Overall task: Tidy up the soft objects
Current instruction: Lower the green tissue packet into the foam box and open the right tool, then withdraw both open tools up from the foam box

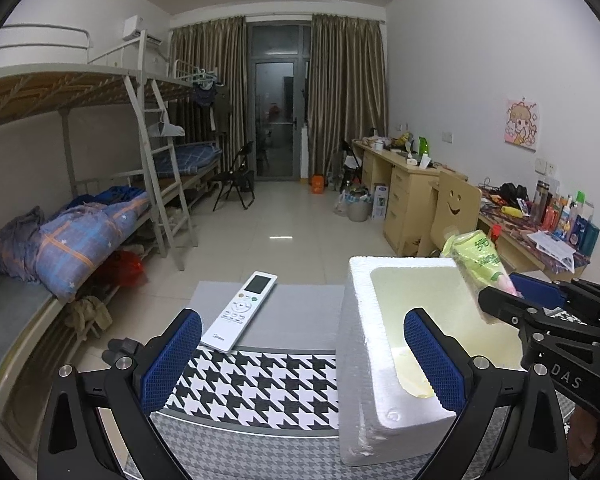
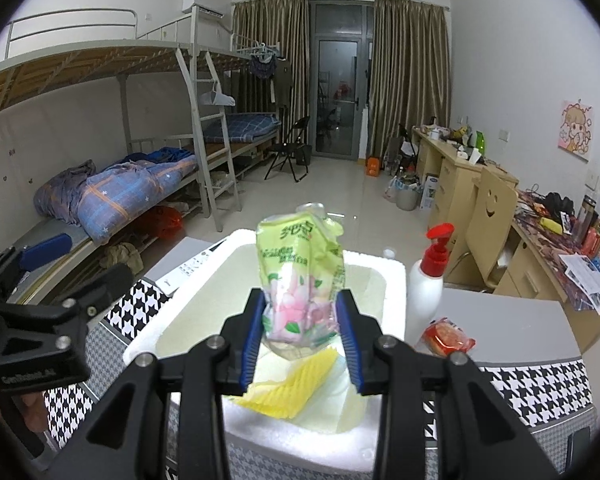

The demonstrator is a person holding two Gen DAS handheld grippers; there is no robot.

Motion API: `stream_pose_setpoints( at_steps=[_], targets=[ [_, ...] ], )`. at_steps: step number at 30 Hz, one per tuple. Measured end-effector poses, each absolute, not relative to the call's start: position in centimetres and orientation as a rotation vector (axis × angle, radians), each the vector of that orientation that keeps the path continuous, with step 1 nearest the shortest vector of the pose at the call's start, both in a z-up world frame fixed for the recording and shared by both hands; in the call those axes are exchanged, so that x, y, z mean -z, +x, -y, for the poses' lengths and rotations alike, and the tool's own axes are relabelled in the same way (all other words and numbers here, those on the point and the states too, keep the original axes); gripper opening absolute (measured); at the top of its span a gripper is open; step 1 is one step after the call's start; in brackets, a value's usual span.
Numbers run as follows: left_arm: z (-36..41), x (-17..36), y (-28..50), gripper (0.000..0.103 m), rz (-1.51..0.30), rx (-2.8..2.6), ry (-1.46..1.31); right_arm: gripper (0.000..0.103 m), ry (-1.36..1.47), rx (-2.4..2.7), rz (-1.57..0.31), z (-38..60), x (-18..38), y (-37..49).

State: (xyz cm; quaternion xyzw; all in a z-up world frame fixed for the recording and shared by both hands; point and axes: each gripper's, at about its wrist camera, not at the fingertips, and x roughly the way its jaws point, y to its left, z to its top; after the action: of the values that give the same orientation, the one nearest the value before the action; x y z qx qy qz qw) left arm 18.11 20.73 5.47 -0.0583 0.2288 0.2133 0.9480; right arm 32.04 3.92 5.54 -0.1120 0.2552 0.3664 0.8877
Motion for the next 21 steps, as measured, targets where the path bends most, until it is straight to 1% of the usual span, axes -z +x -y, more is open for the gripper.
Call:
stream_pose_setpoints(
  at_steps=[1,4,6,9,12,21],
  targets=[
    [-20.8,-5.5,18.1,0.102,-0.466,-0.434,-0.119,0.042,-0.229,-0.769,-0.539,-4.0,-5.5,32.2],
    [-20.9,-5.4,18.0,0.102,-0.472,-0.436,-0.114,0.050,-0.215,-0.773,-0.558,-4.2,-5.5,32.7],
    [-20.9,-5.4,18.1,0.102,-0.475,-0.434,-0.112,0.068,-0.223,-0.761,-0.557,-4.3,-5.4,32.8],
    [-21.0,-5.4,18.0,0.102,-0.474,-0.433,-0.112,0.080,-0.218,-0.757,-0.551,-4.2,-5.4,32.8],
    [-20.9,-5.4,18.2,0.102,-0.476,-0.430,-0.112,0.082,-0.219,-0.768,-0.554,-4.2,-5.4,32.7],
    [-20.3,-5.5,18.1,0.102,-0.473,-0.428,-0.110,0.082,-0.222,-0.780,-0.532,-3.6,-5.9,31.7]
  ],
)
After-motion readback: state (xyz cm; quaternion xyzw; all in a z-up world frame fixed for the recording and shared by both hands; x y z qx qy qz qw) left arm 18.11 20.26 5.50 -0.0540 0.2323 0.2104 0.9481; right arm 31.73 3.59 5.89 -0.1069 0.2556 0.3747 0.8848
